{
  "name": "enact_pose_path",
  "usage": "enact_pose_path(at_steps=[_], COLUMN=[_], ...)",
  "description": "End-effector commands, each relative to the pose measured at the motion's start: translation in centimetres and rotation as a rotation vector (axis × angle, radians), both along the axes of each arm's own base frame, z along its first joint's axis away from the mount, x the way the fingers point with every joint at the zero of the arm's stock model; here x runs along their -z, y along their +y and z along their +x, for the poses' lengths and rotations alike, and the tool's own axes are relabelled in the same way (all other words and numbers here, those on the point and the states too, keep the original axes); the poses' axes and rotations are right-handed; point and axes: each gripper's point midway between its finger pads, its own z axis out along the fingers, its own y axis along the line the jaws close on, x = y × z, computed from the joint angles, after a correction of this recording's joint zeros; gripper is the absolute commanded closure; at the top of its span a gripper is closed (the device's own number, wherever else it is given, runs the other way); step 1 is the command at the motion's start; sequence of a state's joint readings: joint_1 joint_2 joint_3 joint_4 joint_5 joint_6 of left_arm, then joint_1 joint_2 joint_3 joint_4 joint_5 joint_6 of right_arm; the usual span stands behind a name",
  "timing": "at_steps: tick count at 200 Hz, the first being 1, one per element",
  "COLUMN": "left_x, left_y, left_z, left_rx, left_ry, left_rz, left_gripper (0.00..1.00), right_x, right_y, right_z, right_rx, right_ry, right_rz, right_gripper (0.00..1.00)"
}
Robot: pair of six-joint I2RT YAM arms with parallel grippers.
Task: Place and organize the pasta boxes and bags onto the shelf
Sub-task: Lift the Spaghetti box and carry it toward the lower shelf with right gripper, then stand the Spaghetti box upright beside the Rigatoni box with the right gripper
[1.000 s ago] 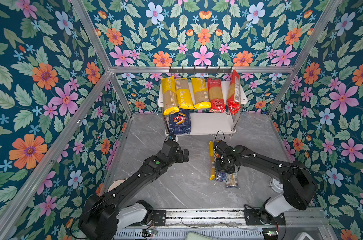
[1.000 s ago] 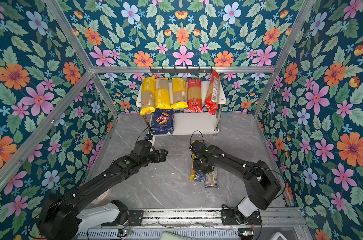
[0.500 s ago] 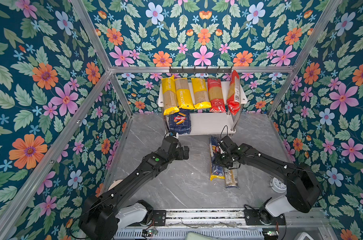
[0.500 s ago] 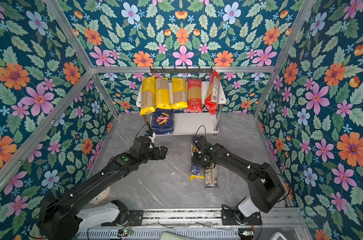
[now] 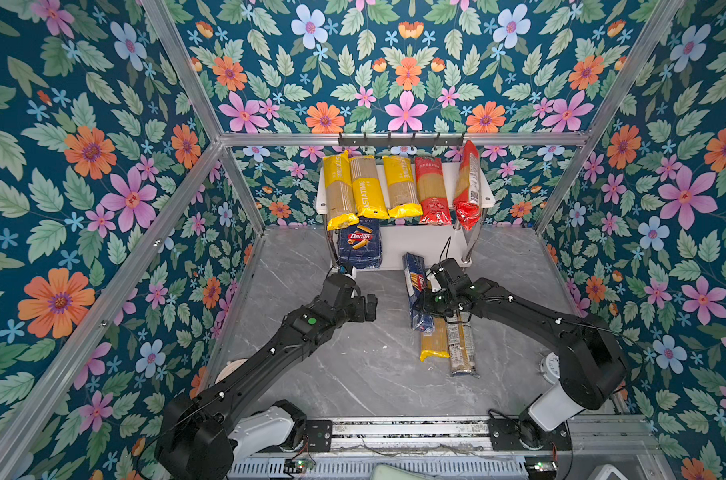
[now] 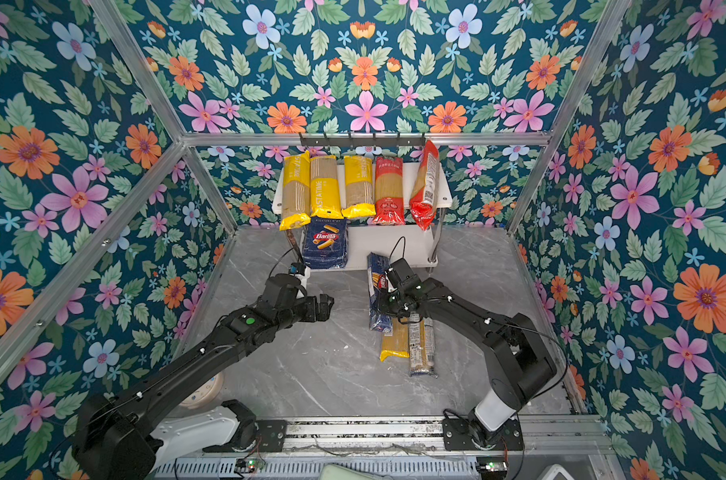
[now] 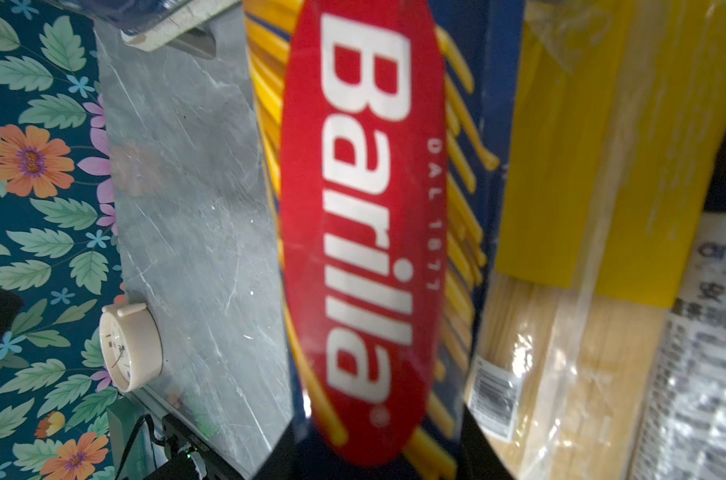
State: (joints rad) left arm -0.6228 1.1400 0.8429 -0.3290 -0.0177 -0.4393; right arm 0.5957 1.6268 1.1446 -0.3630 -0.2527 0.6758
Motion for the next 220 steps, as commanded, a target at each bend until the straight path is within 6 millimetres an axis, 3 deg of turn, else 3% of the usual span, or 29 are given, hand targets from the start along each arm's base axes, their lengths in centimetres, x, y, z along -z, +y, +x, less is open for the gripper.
enact_pose_path(at_steps=[1,10,16,91,166,220], left_x=[-0.2,-0.2,-0.2,-0.7,-0.8,-1.1], left_y=[-0.5,-0.5,-0.4,-0.3,0.6,1.1], left_z=[-0.1,-0.1,-0.1,0.8,1.5,1.9], left_rx=[0.020,0.019,0.018,0.004,-0.015,-0.028], left_ry=[-0.005,-0.009,-0.009,-0.032,-0.041,-0.046], left_rz=[-0.022,-0.027,-0.028,0.009,0.061,0.097], left_gripper=[0.01,0.01,0.01,0.01,0.01,0.01], right_x=[-2.9,-3.6,-2.2,-1.9,-0.8,-1.1], right_y=[2.0,2.1,2.2,4.1,4.3,4.8], right_z=[2.9,3.4,3.9,9.5,14.6,17.5], right_rx=[-0.046,-0.049,-0.051,-0.111,-0.092,-0.065], right_ry=[-0.148,-0.167,-0.143,-0.194,-0.229,-0.271], right_rz=[0.093,0.105,0.092,0.079,0.045,0.027], right_gripper=[0.63,0.63,0.63,0.63,0.63,0.63])
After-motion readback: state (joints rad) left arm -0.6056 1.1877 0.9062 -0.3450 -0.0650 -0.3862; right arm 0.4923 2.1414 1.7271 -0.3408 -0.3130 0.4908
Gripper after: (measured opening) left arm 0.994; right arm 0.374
